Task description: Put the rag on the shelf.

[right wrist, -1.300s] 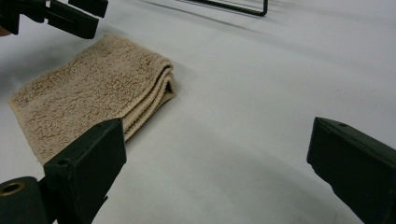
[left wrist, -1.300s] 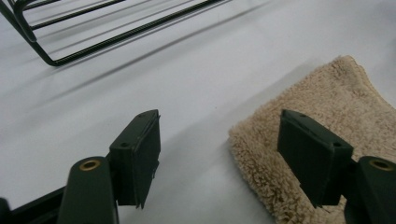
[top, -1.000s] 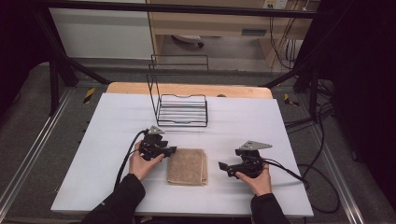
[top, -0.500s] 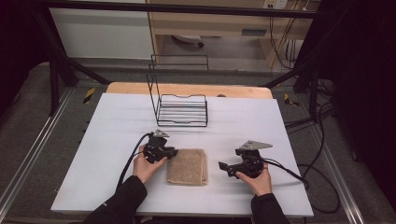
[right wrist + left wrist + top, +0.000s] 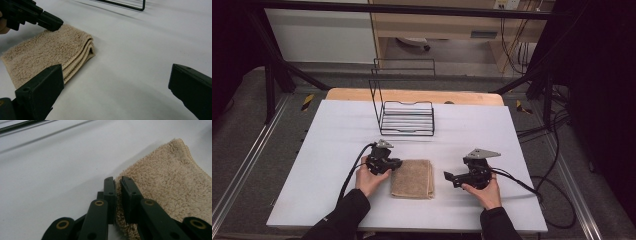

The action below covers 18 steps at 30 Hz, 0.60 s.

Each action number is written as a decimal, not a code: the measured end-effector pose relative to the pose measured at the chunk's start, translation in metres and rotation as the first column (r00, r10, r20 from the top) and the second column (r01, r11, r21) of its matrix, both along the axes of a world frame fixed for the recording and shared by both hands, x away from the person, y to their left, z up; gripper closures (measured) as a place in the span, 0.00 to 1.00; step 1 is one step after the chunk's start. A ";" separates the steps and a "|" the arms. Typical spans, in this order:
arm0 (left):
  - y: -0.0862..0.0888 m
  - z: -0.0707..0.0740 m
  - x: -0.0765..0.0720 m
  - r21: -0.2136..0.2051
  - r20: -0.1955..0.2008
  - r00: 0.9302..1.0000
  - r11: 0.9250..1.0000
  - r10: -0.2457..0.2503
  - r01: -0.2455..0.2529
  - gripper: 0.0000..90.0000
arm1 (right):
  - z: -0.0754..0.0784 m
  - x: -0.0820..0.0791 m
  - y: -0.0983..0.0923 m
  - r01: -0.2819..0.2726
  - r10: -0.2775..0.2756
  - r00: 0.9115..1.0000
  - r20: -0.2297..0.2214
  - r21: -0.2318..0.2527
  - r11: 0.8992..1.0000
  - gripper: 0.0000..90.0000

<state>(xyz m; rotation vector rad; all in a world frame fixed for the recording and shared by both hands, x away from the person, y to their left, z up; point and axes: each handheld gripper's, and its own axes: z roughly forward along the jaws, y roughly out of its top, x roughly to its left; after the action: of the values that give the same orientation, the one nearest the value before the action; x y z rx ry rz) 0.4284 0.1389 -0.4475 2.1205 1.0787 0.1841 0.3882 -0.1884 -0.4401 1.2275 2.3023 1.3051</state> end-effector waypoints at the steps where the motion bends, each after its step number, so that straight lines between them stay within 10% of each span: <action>1: 0.000 0.000 0.000 -0.001 0.001 1.000 1.000 -0.001 0.001 0.91 | 0.000 0.001 0.002 -0.001 0.001 1.000 0.001 -0.004 1.000 0.01; 18: -0.002 -0.001 -0.002 0.019 0.035 0.999 1.000 -0.019 0.018 0.90 | 0.000 0.028 0.046 -0.015 0.014 0.999 -0.050 -0.007 1.000 0.21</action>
<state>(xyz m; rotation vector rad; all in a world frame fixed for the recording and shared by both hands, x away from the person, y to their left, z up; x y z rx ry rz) 0.4263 0.1373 -0.4485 2.1356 1.0407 0.2226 0.4162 -0.1422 -0.4405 1.2571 2.3522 1.2834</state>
